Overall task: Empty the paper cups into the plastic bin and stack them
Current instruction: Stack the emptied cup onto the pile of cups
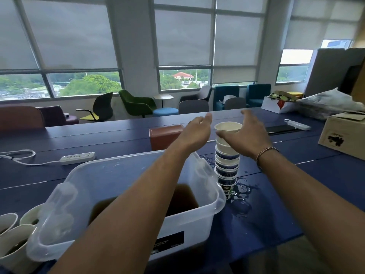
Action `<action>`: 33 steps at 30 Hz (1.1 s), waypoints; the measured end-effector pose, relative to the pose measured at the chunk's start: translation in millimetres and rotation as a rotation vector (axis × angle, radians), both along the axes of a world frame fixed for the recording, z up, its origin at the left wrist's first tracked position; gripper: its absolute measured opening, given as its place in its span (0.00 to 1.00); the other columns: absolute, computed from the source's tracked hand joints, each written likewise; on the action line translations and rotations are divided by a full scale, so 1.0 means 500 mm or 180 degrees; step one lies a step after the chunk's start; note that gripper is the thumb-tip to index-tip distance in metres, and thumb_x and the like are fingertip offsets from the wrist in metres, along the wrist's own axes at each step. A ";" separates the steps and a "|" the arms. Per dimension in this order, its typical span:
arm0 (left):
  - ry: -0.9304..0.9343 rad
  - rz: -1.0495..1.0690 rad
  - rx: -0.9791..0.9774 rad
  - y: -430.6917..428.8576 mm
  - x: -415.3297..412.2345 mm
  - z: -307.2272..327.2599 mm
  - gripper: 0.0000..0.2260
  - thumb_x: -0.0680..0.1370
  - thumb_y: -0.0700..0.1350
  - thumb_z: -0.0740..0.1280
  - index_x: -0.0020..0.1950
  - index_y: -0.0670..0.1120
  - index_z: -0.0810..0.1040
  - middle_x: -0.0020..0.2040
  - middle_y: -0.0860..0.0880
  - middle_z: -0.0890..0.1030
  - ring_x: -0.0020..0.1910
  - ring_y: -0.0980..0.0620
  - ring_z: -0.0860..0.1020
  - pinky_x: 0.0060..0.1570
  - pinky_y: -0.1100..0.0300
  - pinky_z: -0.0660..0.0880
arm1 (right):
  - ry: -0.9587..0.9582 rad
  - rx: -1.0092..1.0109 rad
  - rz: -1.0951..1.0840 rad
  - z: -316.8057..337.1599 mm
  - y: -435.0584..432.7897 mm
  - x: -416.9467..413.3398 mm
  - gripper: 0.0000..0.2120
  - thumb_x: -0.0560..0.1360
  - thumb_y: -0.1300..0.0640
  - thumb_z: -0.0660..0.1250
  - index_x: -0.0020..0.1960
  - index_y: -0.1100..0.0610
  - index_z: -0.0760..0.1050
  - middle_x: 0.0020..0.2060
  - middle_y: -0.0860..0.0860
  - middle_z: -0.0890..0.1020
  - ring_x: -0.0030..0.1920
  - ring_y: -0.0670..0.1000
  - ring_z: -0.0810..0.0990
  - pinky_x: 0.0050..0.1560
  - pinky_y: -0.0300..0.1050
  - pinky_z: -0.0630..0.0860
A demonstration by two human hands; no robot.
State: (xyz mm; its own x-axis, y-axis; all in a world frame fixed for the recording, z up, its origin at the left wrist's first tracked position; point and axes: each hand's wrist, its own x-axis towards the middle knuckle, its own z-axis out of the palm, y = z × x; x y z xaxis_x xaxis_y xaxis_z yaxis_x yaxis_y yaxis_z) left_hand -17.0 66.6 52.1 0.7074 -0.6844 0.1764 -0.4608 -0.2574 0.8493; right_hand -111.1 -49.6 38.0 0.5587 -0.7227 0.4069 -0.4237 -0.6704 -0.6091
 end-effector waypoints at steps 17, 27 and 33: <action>-0.0665 0.1569 0.0421 0.472 0.252 -0.028 0.07 0.79 0.44 0.64 0.51 0.51 0.82 0.51 0.50 0.82 0.48 0.51 0.78 0.45 0.61 0.70 | -0.0046 -0.1284 0.1453 0.039 0.448 0.286 0.19 0.71 0.42 0.65 0.58 0.51 0.75 0.53 0.51 0.80 0.55 0.56 0.77 0.62 0.57 0.69; -0.0625 0.1692 0.2450 0.705 0.308 -0.192 0.20 0.75 0.35 0.61 0.65 0.46 0.80 0.64 0.48 0.80 0.63 0.49 0.77 0.63 0.56 0.73 | 0.1087 -0.1251 0.2812 -0.012 0.651 0.387 0.12 0.72 0.47 0.66 0.53 0.49 0.78 0.52 0.50 0.81 0.50 0.53 0.77 0.59 0.54 0.71; -0.0746 0.1891 0.2559 0.718 0.358 -0.262 0.17 0.74 0.41 0.66 0.62 0.50 0.81 0.62 0.49 0.81 0.60 0.47 0.79 0.60 0.53 0.76 | 0.1214 -0.1365 0.2886 -0.025 0.673 0.404 0.13 0.73 0.48 0.66 0.55 0.50 0.78 0.48 0.49 0.77 0.49 0.52 0.74 0.61 0.55 0.71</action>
